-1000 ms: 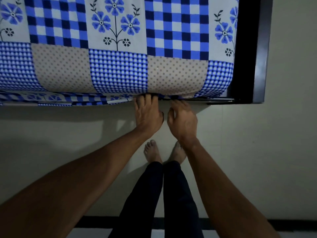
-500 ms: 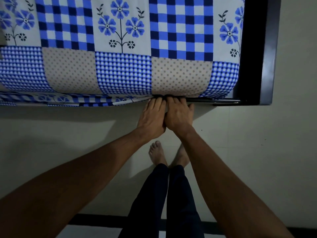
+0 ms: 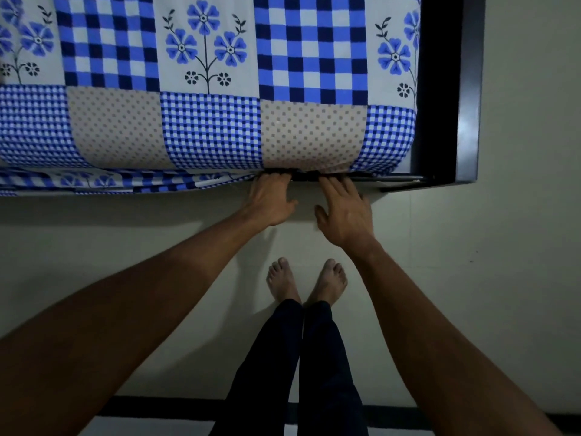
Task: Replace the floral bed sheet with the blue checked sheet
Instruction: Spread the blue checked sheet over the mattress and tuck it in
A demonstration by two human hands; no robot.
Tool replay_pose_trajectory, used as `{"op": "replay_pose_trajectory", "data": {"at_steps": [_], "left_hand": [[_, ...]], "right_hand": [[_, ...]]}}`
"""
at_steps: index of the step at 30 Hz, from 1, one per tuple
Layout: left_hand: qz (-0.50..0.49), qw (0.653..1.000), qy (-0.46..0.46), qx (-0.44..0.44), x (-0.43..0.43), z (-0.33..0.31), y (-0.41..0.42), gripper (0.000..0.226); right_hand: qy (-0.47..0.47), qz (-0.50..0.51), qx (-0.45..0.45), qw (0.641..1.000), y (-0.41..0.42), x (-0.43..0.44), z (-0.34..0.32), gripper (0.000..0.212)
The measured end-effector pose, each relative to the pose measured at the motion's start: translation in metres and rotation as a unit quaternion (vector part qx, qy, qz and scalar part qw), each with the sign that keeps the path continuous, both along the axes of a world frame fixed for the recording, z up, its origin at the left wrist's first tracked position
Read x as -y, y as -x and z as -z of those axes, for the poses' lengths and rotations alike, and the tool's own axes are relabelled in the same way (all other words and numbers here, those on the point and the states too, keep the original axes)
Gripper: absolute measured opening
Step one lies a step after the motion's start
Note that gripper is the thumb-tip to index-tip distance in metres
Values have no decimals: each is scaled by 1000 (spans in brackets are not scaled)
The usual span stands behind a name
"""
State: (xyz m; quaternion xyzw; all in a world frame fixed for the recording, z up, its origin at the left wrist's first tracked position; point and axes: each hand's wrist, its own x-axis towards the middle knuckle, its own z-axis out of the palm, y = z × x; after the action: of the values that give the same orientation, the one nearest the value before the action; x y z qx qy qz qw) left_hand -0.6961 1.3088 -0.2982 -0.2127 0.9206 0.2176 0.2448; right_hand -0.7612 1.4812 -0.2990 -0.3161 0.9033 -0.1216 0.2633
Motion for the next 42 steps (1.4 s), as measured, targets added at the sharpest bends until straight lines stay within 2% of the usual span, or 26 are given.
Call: {"op": "replay_pose_trajectory", "data": {"at_steps": [2,6,9,11,14,16,18,20,23,26,29,31,33,36,39,42], "left_hand": [[11,1000,-1,-27,3,0,-6,62],[-8,989,9,-145,0,-11,-9,35],[-3,978,22,-207,-4,-11,-19,35],[3,981,53,-189,-3,-8,-30,47],[44,988,126,-75,1,-3,-46,70],[64,989,128,-45,1,1,-51,81],[58,990,116,-47,-1,4,-50,87],[43,993,106,-25,-4,3,-46,91],[-14,998,58,-25,-7,-2,-38,84],[-74,986,13,-147,0,-8,-38,58],[-129,971,49,-197,8,-15,-59,58],[-146,969,92,-175,10,-17,-79,63],[-140,972,125,-139,13,-17,-95,73],[-124,980,134,-78,29,-10,-111,88],[-111,985,125,-48,44,-6,-112,88],[-108,984,125,-68,51,-7,-105,79]], "right_hand": [[-34,-6,-23,999,3,10,-1,55],[-30,29,-59,997,5,23,-7,30],[-28,46,-66,996,7,24,-7,27],[-18,45,-45,998,8,20,-8,33],[25,70,9,997,3,9,-14,45],[52,106,12,993,-8,7,-18,40],[79,83,5,993,-23,9,-18,37],[116,44,35,992,-32,18,-13,42],[146,21,74,986,-37,40,-7,53],[153,14,66,986,-37,63,-6,56],[122,-46,91,987,-33,79,-11,62],[85,-97,109,986,-33,89,-11,59],[74,-143,83,983,-39,98,-9,56],[89,-141,25,986,-45,110,-9,58],[44,-147,15,988,-49,116,-5,58],[22,-139,17,990,-57,118,-3,65]]}}
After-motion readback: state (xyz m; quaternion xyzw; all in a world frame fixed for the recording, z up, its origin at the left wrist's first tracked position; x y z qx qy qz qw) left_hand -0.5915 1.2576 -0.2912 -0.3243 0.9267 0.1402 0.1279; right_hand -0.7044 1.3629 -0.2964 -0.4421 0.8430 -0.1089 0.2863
